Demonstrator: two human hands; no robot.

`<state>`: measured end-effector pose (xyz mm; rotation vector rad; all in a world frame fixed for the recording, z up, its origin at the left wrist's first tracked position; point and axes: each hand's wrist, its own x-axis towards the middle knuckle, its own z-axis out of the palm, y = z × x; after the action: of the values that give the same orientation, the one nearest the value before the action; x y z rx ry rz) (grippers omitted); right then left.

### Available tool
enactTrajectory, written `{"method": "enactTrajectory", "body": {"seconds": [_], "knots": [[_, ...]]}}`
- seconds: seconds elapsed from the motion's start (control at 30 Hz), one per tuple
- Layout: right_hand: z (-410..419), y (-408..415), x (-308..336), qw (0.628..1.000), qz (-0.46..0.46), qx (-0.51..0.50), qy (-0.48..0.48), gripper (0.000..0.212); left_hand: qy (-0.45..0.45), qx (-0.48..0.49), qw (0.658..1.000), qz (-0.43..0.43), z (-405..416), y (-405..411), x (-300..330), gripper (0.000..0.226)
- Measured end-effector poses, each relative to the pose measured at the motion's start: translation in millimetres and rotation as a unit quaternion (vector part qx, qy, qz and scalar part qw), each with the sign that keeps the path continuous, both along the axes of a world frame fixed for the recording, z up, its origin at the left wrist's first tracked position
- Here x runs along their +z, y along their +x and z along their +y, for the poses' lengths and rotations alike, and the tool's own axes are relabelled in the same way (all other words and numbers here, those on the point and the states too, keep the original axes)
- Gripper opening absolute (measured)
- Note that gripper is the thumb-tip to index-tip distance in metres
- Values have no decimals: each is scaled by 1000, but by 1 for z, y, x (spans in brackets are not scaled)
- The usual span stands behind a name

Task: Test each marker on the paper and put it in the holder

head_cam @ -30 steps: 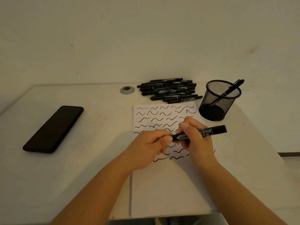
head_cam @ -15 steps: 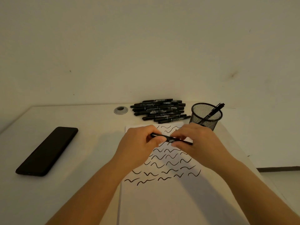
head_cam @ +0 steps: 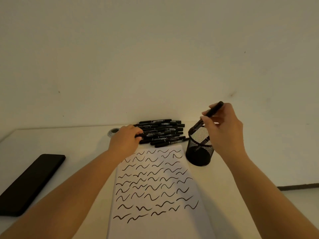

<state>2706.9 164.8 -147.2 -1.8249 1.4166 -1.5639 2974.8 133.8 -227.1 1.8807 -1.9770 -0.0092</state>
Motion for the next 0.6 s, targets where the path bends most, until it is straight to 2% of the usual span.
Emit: {"method": "enactTrajectory", "body": {"seconds": [0.13,0.33,0.47,0.6], "knots": [[-8,-3,-9,1000,-6,-13,27,42,6,12,999,-43,-18,13,-17,30],[-20,-7,-24,998,22,-47,34,52,10,8,996,-90,-27,14,-27,31],[-24,-3,-35,994,83,-47,46,63,29,6,997,-70,-32,9,-29,31],[-27,0,-46,985,153,-53,55,59,40,10,998,-52,-35,5,-28,29]]}}
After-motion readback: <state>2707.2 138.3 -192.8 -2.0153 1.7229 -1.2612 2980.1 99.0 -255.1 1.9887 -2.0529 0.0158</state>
